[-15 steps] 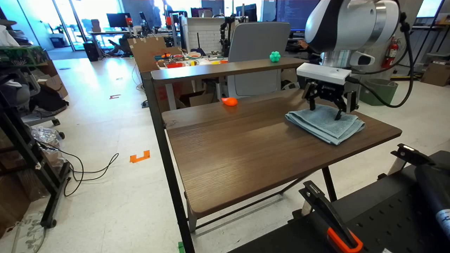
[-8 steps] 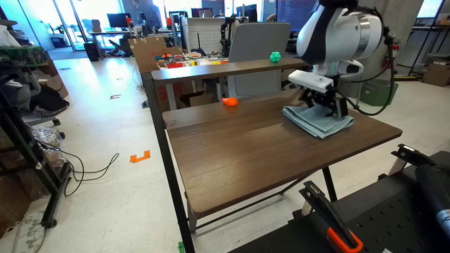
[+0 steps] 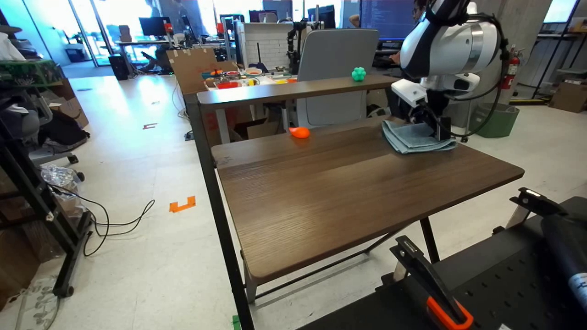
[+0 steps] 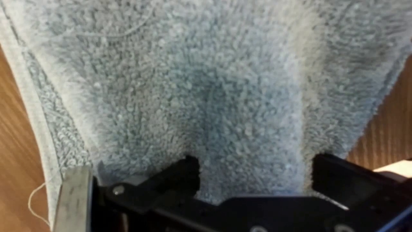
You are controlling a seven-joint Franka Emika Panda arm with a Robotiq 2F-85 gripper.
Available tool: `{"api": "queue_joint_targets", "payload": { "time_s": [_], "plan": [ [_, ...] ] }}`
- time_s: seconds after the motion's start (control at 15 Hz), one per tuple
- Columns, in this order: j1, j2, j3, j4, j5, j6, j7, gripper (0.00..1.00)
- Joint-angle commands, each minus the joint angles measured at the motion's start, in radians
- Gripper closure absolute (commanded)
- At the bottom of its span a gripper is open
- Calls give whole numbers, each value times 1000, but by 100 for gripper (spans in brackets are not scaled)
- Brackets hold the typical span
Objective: Wipe the table
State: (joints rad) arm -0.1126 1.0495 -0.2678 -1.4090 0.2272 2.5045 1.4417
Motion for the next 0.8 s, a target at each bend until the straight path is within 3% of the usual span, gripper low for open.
{"api": "queue_joint_targets", "payload": {
  "time_s": [0.0,0.47,0.6,0.73],
  "plan": [
    [-15,92,29,115,-12,-48,29,0],
    [39,8,114,-55,-46,113,-197,0],
    [39,25,122,-13,-21,134,-200,0],
    [21,54,124,78,12,80,-158,0]
  ]
}}
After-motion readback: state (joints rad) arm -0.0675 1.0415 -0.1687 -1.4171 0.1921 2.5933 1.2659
